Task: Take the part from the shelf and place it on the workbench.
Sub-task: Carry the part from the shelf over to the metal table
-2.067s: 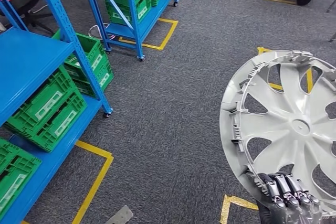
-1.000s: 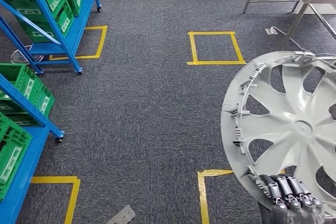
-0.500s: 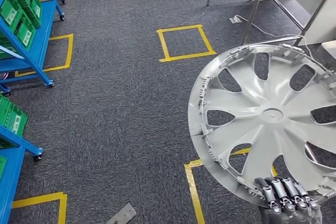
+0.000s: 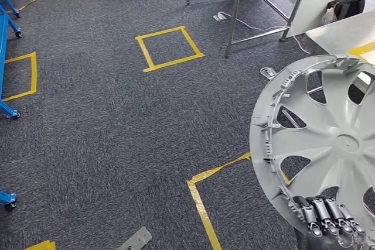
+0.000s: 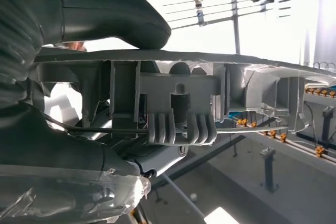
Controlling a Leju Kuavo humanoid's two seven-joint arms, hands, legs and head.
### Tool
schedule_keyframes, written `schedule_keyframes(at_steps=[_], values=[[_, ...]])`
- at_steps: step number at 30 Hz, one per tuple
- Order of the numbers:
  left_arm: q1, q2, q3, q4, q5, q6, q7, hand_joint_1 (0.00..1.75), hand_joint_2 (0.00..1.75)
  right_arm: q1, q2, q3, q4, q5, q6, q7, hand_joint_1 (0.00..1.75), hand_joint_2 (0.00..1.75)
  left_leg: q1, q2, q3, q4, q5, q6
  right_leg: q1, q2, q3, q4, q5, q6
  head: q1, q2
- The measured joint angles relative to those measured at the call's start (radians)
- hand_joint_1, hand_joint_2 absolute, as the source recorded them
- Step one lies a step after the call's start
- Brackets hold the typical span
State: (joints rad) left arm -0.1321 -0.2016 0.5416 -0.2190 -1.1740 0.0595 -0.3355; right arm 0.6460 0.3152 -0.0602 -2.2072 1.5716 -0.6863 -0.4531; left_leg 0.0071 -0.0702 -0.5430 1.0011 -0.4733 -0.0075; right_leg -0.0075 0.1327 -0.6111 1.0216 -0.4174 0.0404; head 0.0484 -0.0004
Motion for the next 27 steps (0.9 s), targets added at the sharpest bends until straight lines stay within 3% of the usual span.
schedule_keyframes(at_steps=[1, 3, 5, 6, 8, 9, 10, 12, 14, 17, 19, 21, 23, 24, 25, 27], values=[[-0.001, -0.001, -0.001, 0.000, 0.000, 0.000, 0.000, 0.00, 1.75, 0.001, 0.004, -0.005, -0.003, 0.000, 0.000, -0.004, 1.75, 1.75, -0.001, 0.011, -0.001, 0.001, 0.002, 0.005, -0.003, 0.008, -0.005, -0.003, 0.003, 0.006, 0.000, 0.000], [-0.004, -0.003, -0.002, 0.000, 0.000, 0.000, 0.000, 0.00, 1.75, 0.002, 0.010, -0.013, -0.006, 0.000, 0.000, -0.011, 1.75, 1.75, 0.000, 0.033, -0.001, -0.003, 0.007, 0.017, -0.002, -0.025, -0.023, 0.021, -0.012, 0.014, 0.002, 0.000], [-0.003, -0.003, -0.003, 0.000, 0.000, -0.001, 0.000, 0.00, 1.75, 0.000, 0.013, -0.019, -0.008, 0.000, 0.000, -0.017, 1.75, 1.75, -0.001, 0.057, -0.002, -0.005, 0.009, 0.026, 0.001, -0.089, -0.069, 0.122, -0.070, 0.019, 0.007, 0.000], [0.000, -0.003, -0.003, 0.000, 0.001, -0.001, 0.000, 0.00, 1.75, -0.002, 0.015, -0.022, -0.008, 0.000, 0.000, -0.019, 1.75, 1.75, -0.002, 0.070, -0.002, -0.005, 0.008, 0.028, 0.001, -0.109, -0.100, 0.191, -0.103, 0.022, 0.008, 0.000], [0.003, -0.002, -0.004, 0.000, 0.001, -0.001, 0.000, 0.00, 1.75, -0.002, 0.016, -0.027, -0.008, 0.000, 0.000, -0.021, 1.75, 1.75, -0.003, 0.097, -0.001, -0.005, 0.006, 0.029, -0.001, -0.123, -0.139, 0.282, -0.133, 0.027, 0.008, 0.000], [0.004, -0.002, -0.004, 0.000, 0.001, -0.001, 0.001, 0.00, 1.75, -0.002, 0.017, -0.030, -0.008, 0.001, 0.000, -0.023, 1.75, 1.75, -0.003, 0.109, 0.000, -0.005, 0.004, 0.029, -0.001, -0.127, -0.132, 0.275, -0.121, 0.029, 0.008, 0.000], [0.003, -0.002, -0.005, 0.000, 0.001, -0.002, 0.001, 0.00, 1.75, -0.001, 0.017, -0.032, -0.008, 0.001, 0.000, -0.025, 1.75, 1.75, -0.003, 0.120, 0.003, -0.005, 0.002, 0.027, -0.002, -0.134, -0.104, 0.229, -0.094, 0.029, 0.008, 0.000], [0.003, -0.003, -0.008, 0.000, 0.001, -0.002, 0.001, 0.00, 1.75, -0.001, 0.018, -0.036, -0.009, 0.001, 0.000, -0.029, 1.75, 1.75, -0.005, 0.138, 0.011, -0.004, -0.005, 0.019, 0.001, -0.170, -0.023, 0.090, -0.042, 0.027, 0.009, 0.000], [0.002, -0.002, -0.010, 0.000, 0.001, -0.004, 0.002, 0.00, 1.75, -0.002, 0.019, -0.040, -0.009, 0.001, 0.000, -0.031, 1.75, 1.75, -0.010, 0.151, 0.016, -0.003, -0.011, 0.008, 0.006, -0.193, 0.022, 0.014, -0.028, 0.016, 0.007, 0.000], [-0.002, -0.003, -0.010, -0.001, 0.001, -0.006, 0.002, 0.00, 1.75, 0.000, 0.021, -0.048, -0.010, 0.001, 0.000, -0.031, 1.75, 1.75, -0.010, 0.163, 0.023, -0.003, -0.018, -0.007, 0.008, -0.172, 0.024, 0.005, -0.032, -0.007, 0.006, 0.000], [-0.005, -0.004, -0.011, -0.002, 0.001, -0.006, 0.002, 0.00, 1.75, 0.001, 0.025, -0.052, -0.012, 0.001, 0.000, -0.032, 1.75, 1.75, -0.007, 0.131, 0.006, 0.042, -0.045, -0.018, 0.003, -0.158, 0.032, 0.000, -0.034, -0.021, 0.002, 0.000], [-0.003, -0.003, -0.011, -0.002, 0.002, -0.007, 0.002, 0.00, 1.75, 0.000, 0.027, -0.055, -0.013, 0.001, 0.000, -0.034, 1.75, 1.75, -0.006, 0.091, -0.063, 0.169, -0.095, -0.022, 0.000, -0.145, 0.038, -0.001, -0.039, -0.031, -0.003, 0.000], [0.003, -0.001, -0.011, -0.002, 0.004, -0.009, 0.002, 0.00, 1.75, 0.000, 0.028, -0.058, -0.012, 0.001, 0.000, -0.037, 1.75, 1.75, -0.006, 0.081, -0.141, 0.283, -0.116, -0.022, 0.001, -0.128, 0.045, -0.001, -0.046, -0.035, -0.004, 0.000], [0.006, 0.000, -0.011, -0.002, 0.004, -0.009, 0.002, 0.00, 1.75, 0.000, 0.028, -0.059, -0.012, 0.001, 0.000, -0.039, 1.75, 1.75, -0.006, 0.079, -0.158, 0.292, -0.098, -0.021, 0.001, -0.119, 0.051, -0.001, -0.051, -0.034, -0.004, 0.000], [0.007, 0.001, -0.011, -0.002, 0.005, -0.010, 0.002, 0.00, 1.75, 0.001, 0.028, -0.061, -0.012, 0.001, 0.000, -0.040, 1.75, 1.75, -0.006, 0.079, -0.156, 0.263, -0.062, -0.019, 0.000, -0.112, 0.058, -0.001, -0.056, -0.033, -0.004, 0.000], [0.006, 0.002, -0.011, -0.002, 0.007, -0.010, 0.002, 0.00, 1.75, 0.001, 0.029, -0.065, -0.012, 0.001, 0.000, -0.042, 1.75, 1.75, -0.006, 0.078, -0.112, 0.138, 0.022, -0.014, 0.001, -0.102, 0.072, -0.001, -0.070, -0.025, -0.005, 0.000]])
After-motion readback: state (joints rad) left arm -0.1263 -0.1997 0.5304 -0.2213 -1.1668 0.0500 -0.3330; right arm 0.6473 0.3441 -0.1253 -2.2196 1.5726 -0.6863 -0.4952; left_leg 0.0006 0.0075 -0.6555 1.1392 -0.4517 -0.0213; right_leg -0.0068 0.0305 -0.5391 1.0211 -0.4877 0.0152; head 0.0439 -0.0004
